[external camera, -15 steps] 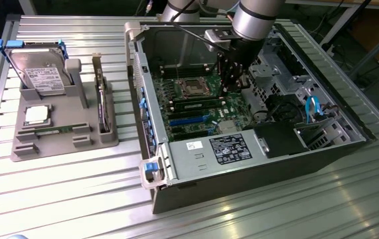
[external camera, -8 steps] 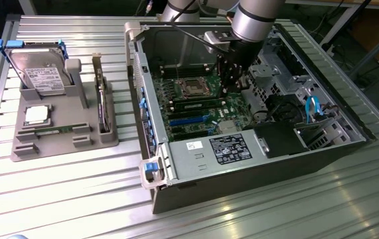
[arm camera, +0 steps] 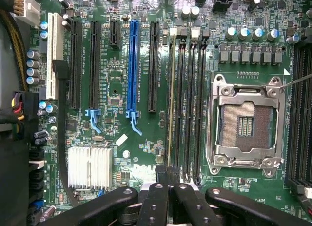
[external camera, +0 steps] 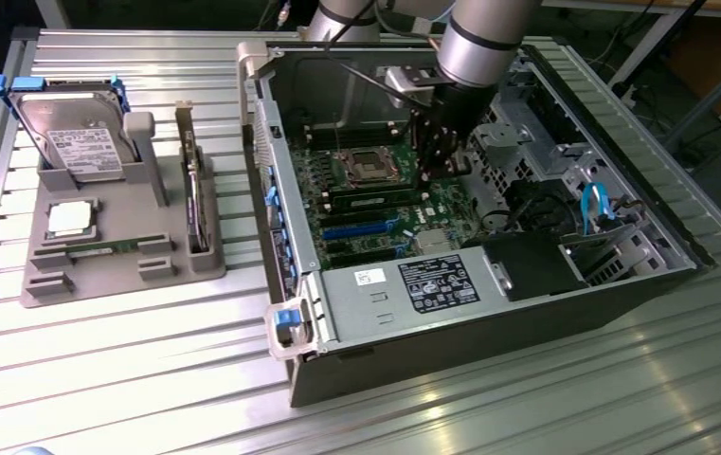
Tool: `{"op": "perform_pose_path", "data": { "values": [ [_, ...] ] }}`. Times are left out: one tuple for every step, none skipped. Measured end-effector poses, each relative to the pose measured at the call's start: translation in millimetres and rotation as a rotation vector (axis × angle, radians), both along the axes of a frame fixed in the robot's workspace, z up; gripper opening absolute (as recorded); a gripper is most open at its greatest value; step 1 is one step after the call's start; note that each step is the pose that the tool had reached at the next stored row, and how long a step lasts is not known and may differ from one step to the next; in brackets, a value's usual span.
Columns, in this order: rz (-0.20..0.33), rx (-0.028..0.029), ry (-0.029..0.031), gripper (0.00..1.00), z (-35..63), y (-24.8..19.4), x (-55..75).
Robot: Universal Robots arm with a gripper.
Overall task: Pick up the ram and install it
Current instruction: 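Press down the ram until it locks into place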
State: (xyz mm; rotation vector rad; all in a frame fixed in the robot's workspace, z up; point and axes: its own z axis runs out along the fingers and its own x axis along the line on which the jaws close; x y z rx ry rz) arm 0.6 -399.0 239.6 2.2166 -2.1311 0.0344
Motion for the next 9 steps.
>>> {"op": "perform_pose_path", "data": {
  "values": [
    [0.000, -0.0001, 0.0000, 0.11, -0.9, 0.0, 0.0],
    [0.000, 0.0000, -0.0001, 0.11, -1.5, 0.0, 0.0],
    [0.000, 0.0001, -0.0001, 0.11, -2.3, 0.0, 0.0],
    [0.000, 0.0001, -0.0001, 0.11, -3.3, 0.0, 0.0],
    [0.000, 0.0000, -0.0001, 0.11, -3.8, 0.0, 0.0],
    [0.000, -0.0002, 0.0000, 0.11, -4.1, 0.0, 0.0],
    [0.000, 0.0000, -0.0001, 0.11, -4.2, 0.0, 0.0],
    [0.000, 0.0000, -0.0001, 0.11, -4.2, 0.0, 0.0],
    [0.000, 0.0001, -0.0001, 0.11, -4.2, 0.0, 0.0]
  ]
}}
